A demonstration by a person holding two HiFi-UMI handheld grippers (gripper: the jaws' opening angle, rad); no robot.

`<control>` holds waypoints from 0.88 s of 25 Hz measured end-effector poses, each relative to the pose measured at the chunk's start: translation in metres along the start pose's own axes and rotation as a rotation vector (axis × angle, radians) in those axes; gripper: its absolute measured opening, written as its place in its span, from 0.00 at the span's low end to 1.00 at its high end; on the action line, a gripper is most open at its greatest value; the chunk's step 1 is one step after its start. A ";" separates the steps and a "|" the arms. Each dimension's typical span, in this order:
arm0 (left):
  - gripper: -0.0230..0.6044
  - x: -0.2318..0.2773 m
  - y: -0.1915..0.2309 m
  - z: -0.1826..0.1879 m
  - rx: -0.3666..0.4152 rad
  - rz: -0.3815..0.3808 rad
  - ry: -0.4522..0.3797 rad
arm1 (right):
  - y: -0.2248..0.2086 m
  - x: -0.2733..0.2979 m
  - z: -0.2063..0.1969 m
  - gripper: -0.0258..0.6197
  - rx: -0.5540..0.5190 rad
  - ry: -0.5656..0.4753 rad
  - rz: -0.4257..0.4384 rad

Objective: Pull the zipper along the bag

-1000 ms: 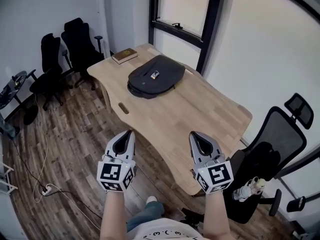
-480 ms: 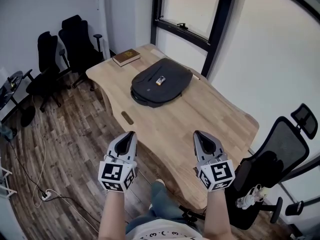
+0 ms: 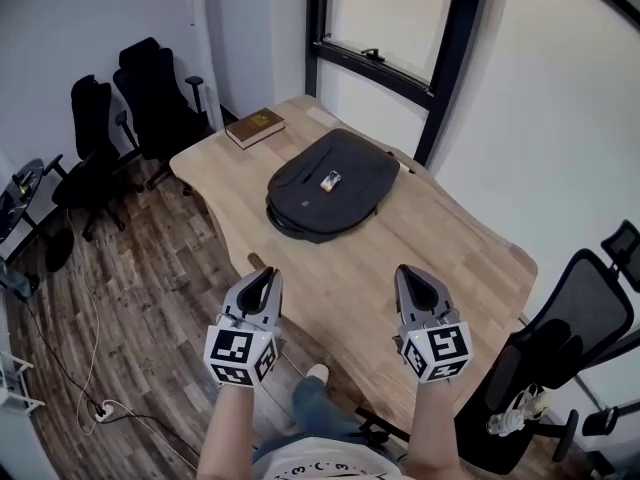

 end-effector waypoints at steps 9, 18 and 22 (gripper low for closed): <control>0.08 0.126 -0.003 0.000 -0.004 -0.131 0.077 | -0.069 0.059 -0.016 0.12 0.040 0.051 -0.114; 0.26 0.212 -0.036 -0.013 -0.019 -0.229 0.146 | -0.130 0.105 -0.032 0.12 0.008 0.147 -0.097; 0.26 0.227 -0.049 -0.020 -0.021 -0.264 0.171 | -0.147 0.113 -0.041 0.12 0.028 0.170 -0.084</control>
Point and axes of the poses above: the fingertips, and each gripper's own axes: x forward along the fingers, y to its left, z out of its top, the point moved 8 cm from there along -x, backward along the fingers, and after that the axes turned 14 degrees about z, right-handed, at the moved point
